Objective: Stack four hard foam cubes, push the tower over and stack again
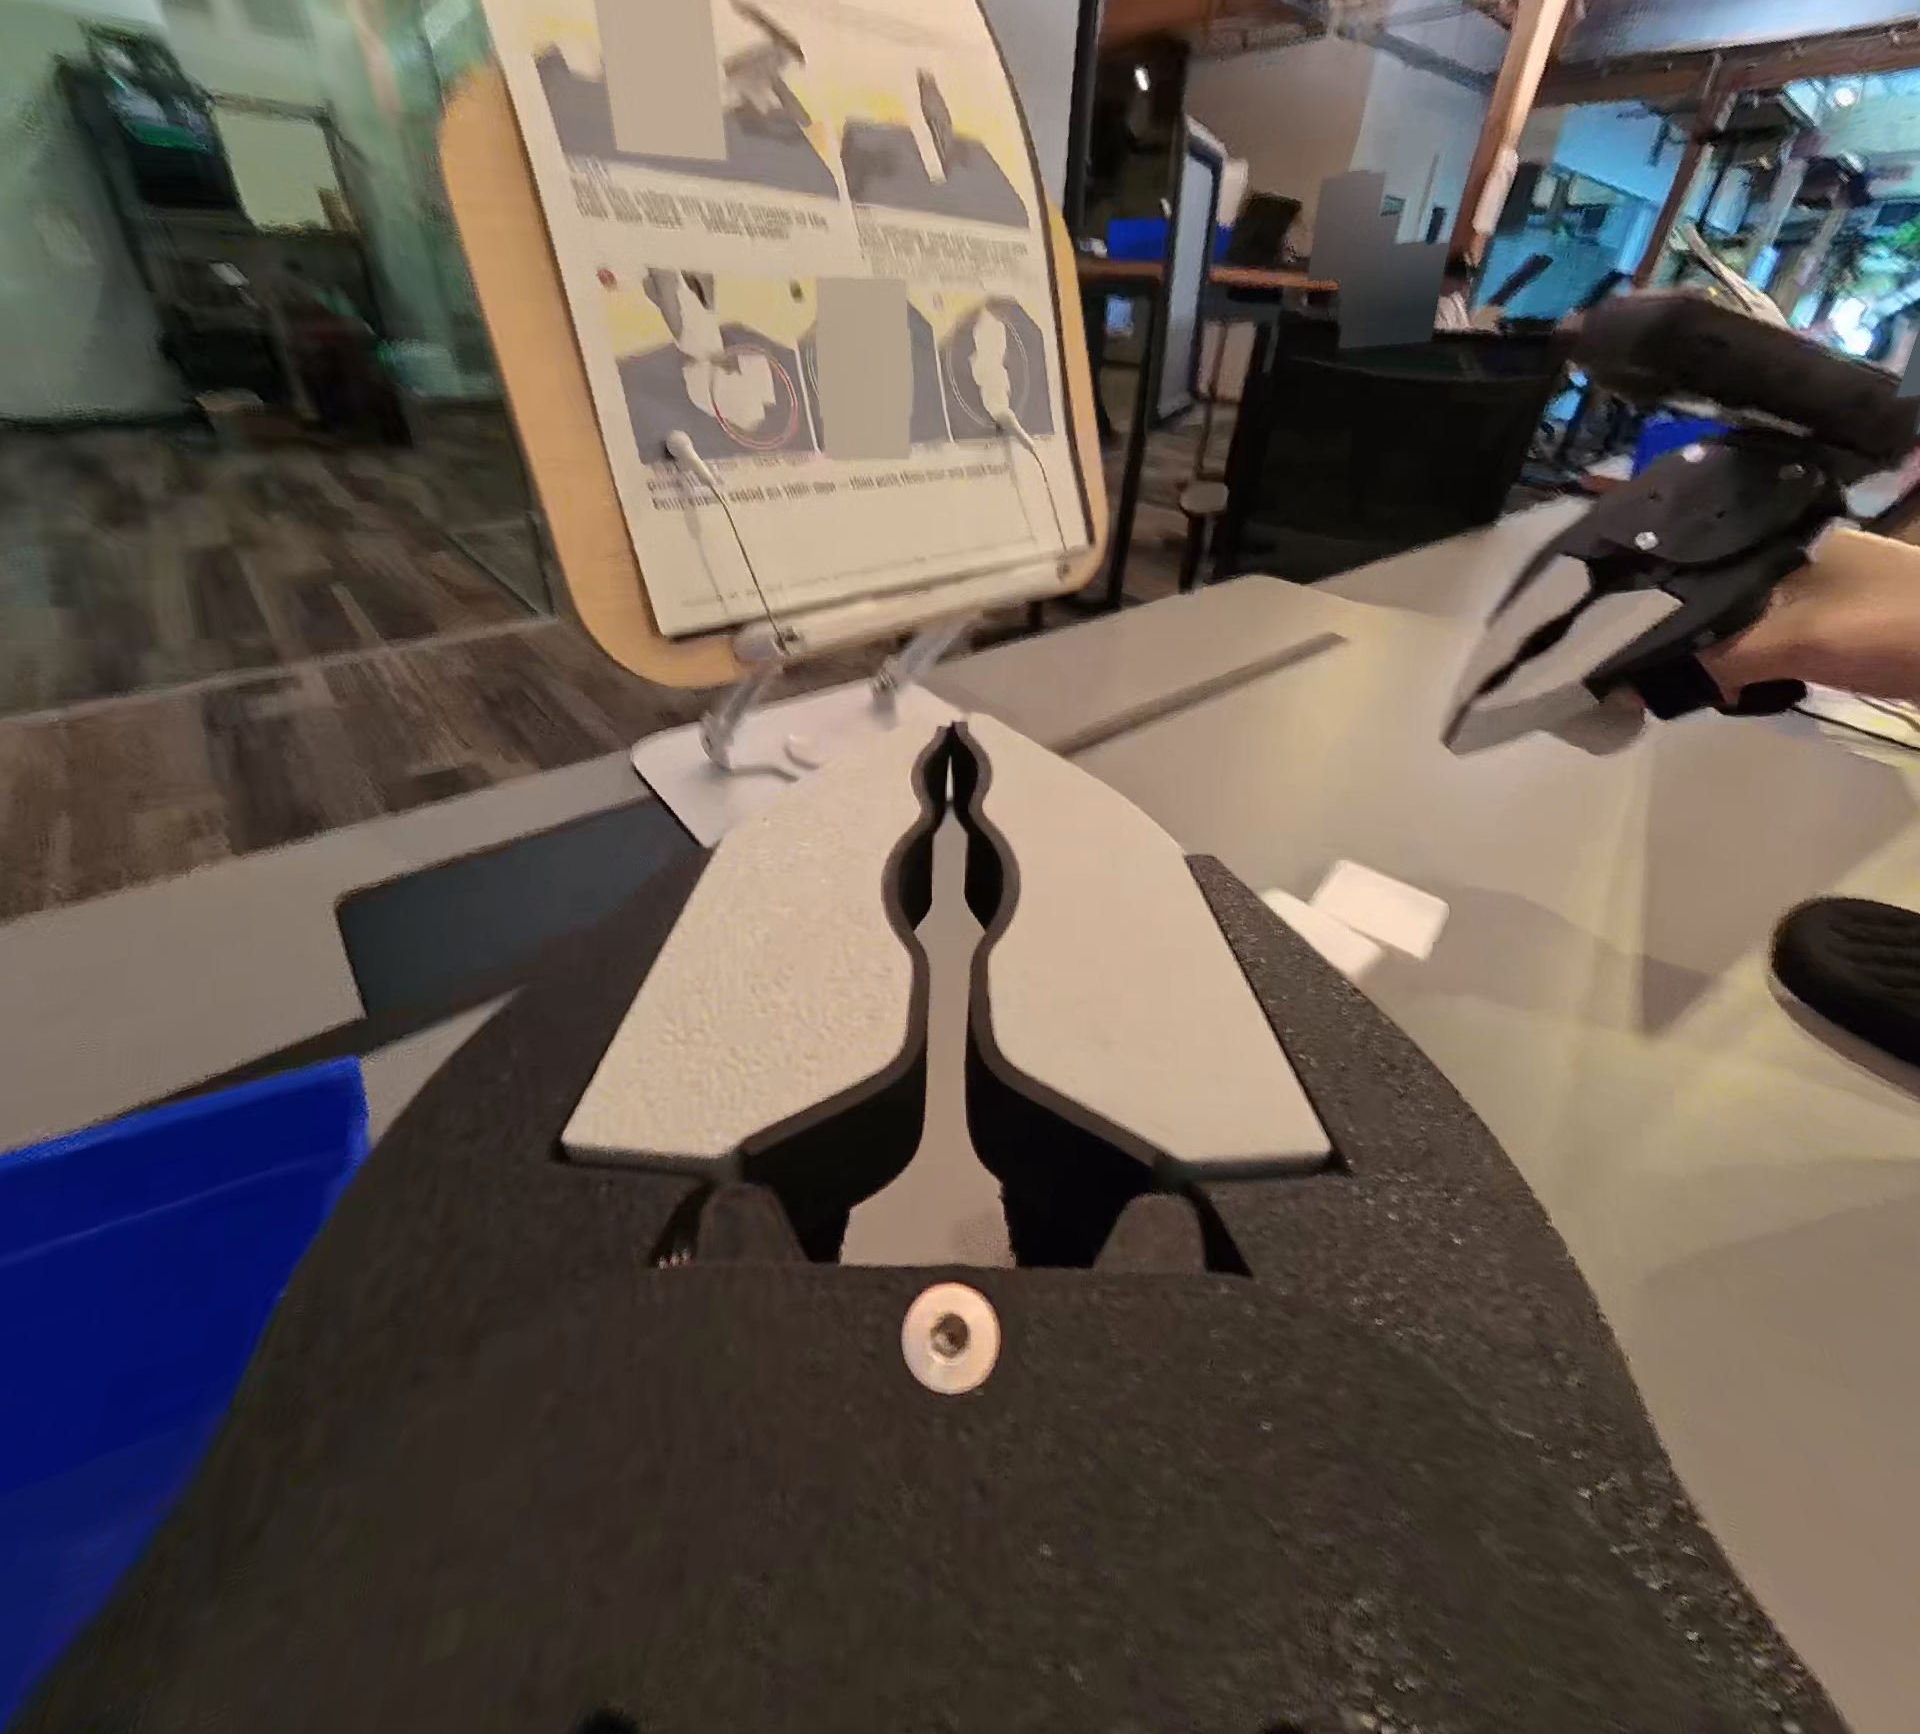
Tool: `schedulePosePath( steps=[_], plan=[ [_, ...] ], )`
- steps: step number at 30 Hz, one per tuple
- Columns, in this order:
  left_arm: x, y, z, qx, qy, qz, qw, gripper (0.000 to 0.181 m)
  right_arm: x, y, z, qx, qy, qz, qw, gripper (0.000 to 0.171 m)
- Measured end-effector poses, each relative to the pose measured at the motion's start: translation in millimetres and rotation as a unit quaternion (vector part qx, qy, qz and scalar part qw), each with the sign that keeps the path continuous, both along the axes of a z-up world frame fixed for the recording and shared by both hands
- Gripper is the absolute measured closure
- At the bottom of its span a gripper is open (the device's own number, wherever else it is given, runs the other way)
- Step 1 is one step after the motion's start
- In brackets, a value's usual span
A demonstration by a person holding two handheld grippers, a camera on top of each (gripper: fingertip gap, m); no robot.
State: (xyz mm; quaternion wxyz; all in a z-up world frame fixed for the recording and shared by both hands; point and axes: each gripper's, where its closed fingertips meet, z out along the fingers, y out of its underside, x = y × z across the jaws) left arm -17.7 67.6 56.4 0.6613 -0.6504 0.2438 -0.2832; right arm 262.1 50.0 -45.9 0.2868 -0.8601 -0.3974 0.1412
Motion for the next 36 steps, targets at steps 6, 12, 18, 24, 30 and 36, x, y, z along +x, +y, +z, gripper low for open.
schedulePosePath(
  steps=[6,12,18,24,30,36],
  plan=[
    [13,-25,-40,-0.114,0.090,-0.127,0.981,0.157,-5,-2,-3,0.004,0.031,0.070,0.997,0.170],
    [0,-22,-95,-0.173,0.214,-0.021,0.961,0.126,-16,0,-25,0.061,0.087,0.190,0.976,0.115],
    [-8,-33,-133,-0.130,0.243,0.079,0.958,0.088,-20,3,-59,0.082,0.119,0.229,0.963,0.092],
    [-5,-24,-168,-0.158,0.296,0.074,0.939,0.090,-24,0,-74,0.070,0.129,0.232,0.962,0.080],
    [12,-21,-187,-0.208,0.262,0.007,0.942,0.122,-32,-4,-84,0.058,0.127,0.246,0.959,0.094],
    [32,-21,-112,-0.134,0.177,-0.012,0.975,0.122,-6,1,-55,0.064,0.199,0.222,0.952,0.113]
  ],
)
